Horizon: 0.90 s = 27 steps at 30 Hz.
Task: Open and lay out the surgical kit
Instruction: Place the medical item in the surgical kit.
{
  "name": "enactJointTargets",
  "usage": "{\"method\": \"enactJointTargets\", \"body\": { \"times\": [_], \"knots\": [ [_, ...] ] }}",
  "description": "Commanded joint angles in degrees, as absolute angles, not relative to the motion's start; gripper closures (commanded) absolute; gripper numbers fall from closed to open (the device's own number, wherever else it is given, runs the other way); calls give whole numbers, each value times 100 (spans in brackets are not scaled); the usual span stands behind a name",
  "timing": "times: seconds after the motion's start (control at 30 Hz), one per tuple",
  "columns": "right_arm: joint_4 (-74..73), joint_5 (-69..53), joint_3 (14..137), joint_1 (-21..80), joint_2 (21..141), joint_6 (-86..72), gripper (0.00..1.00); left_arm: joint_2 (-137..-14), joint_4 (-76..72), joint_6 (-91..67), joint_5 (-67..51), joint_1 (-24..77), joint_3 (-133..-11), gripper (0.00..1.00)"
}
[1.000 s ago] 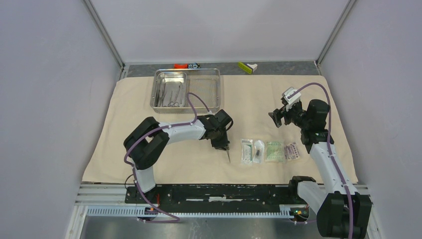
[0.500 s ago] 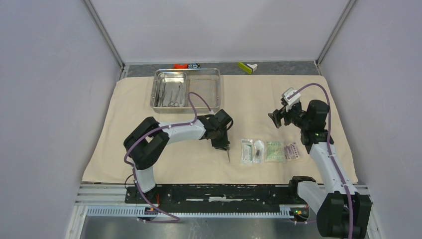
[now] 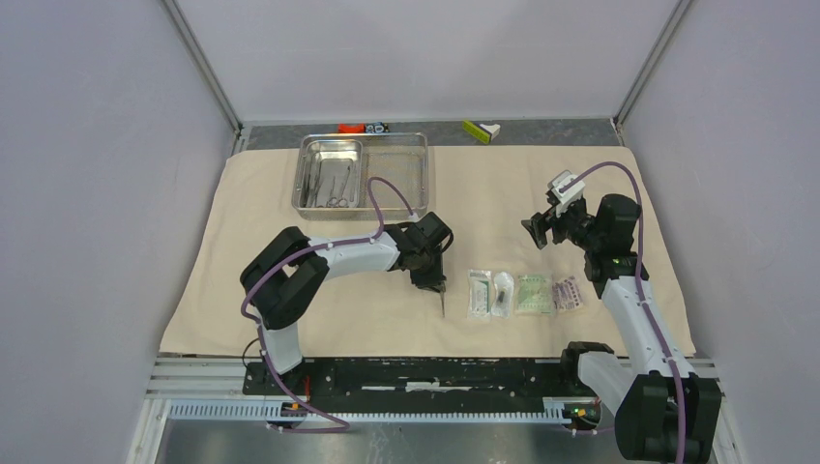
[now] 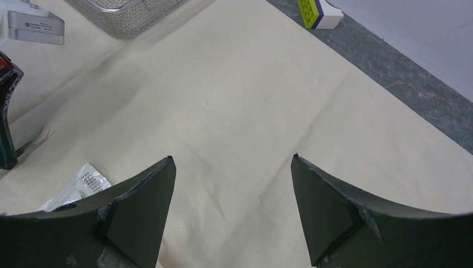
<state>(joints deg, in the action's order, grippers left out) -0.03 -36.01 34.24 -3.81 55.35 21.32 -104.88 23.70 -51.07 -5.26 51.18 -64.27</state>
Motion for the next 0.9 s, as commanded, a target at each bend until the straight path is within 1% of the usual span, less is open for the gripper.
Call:
{"method": "enactJointTargets", "body": {
  "times": [0.0, 0.2, 0.37, 0.5, 0.57, 0.73, 0.87],
  "knots": [
    [172, -3701, 3375, -404, 5532, 2119, 17, -10460, 2285, -4778, -625, 5108, -6631, 78],
    [154, -3701, 3358, -416, 5536, 2137, 17, -10425, 2283, -4772, -604, 5111, -6619, 77],
    [157, -3718, 3349, -413, 5535, 2145, 17, -10381, 2312, -4803, -548, 5106, -6609, 73],
    [158, -3718, 3357, -420, 5554, 2145, 17, -10323, 2355, -4803, -503, 5102, -6628, 59],
    [158, -3731, 3365, -420, 5556, 2145, 17, -10281, 2369, -4774, -501, 5098, -6636, 55],
    [143, -3735, 3422, -422, 5563, 2127, 17, -10083, 2438, -4466, -370, 5071, -6802, 52],
    [58, -3770, 3564, -417, 5556, 2213, 17, -9790, 2573, -3879, 51, 5036, -7093, 51]
  ]
}}
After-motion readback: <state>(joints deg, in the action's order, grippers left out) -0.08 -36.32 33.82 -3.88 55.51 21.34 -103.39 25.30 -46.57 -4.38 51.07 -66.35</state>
